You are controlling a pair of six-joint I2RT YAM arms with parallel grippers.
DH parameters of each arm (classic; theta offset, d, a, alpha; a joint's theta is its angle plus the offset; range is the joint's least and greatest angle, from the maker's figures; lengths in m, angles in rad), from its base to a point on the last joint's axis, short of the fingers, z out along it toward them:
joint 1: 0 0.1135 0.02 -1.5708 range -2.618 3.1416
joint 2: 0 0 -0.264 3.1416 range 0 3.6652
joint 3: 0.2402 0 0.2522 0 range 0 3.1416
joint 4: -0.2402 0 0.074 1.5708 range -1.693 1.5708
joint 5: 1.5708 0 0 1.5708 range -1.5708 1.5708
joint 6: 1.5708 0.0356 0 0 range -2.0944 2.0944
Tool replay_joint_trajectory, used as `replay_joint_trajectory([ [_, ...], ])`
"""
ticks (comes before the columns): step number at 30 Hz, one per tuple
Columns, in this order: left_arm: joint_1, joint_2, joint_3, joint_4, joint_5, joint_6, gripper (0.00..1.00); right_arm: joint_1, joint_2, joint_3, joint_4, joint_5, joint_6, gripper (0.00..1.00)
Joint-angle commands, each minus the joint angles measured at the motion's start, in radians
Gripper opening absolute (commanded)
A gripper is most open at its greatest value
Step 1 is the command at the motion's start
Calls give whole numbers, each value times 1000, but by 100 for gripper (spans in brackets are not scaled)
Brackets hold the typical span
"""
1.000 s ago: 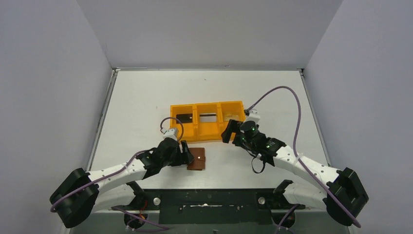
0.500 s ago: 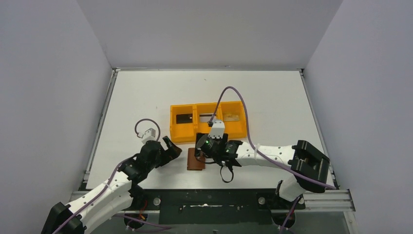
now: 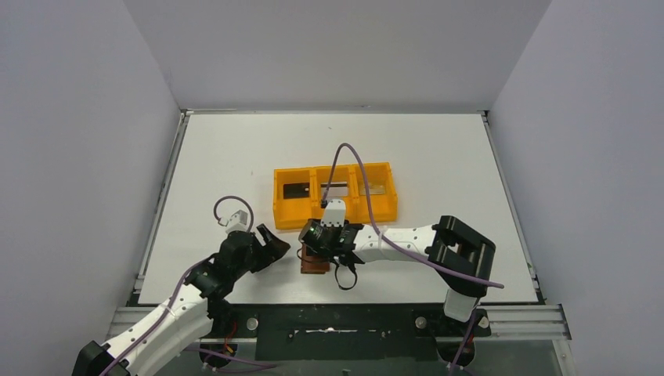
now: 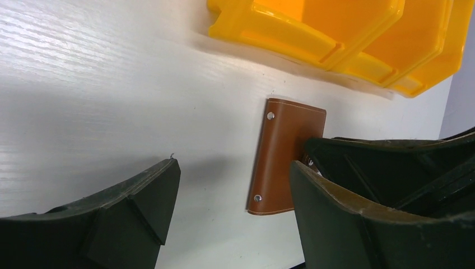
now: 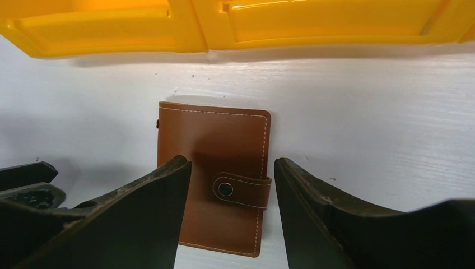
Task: Take the credit cards out of the card holder
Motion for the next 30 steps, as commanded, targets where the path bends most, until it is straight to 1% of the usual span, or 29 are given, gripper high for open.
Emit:
replay_joint_trajectory([
  [1, 4, 49, 20, 81, 59, 37, 70, 16, 19, 62, -29, 14, 11, 54],
  [3, 3, 92, 30, 93, 79, 57, 69, 26, 30, 72, -44, 22, 14, 52],
  [10, -4, 196, 54, 143, 139, 114, 65, 50, 57, 87, -109, 62, 55, 51],
  [12, -11, 224, 63, 154, 147, 122, 64, 49, 65, 86, -114, 65, 56, 48],
  [14, -22, 249, 72, 166, 148, 129, 62, 50, 67, 92, -124, 75, 57, 41],
  [16, -37, 271, 82, 179, 152, 138, 61, 50, 59, 88, -124, 81, 59, 39],
  [18, -53, 296, 91, 184, 146, 145, 59, 51, 46, 73, -97, 80, 50, 38],
  [19, -61, 310, 96, 186, 143, 149, 59, 50, 39, 65, -85, 76, 47, 36],
  [20, -71, 325, 99, 189, 140, 153, 58, 49, 34, 56, -71, 72, 43, 31],
  [22, -89, 353, 105, 195, 137, 156, 57, 49, 23, 37, -28, 58, 21, 25],
  [27, -152, 423, 120, 228, 117, 151, 53, 46, 1, 4, 43, 21, 1, 23],
  [29, -170, 450, 128, 232, 111, 149, 49, 45, -8, -5, 57, 15, -1, 17],
  [30, -177, 463, 132, 233, 106, 146, 47, 45, -13, -11, 65, 14, -3, 17],
])
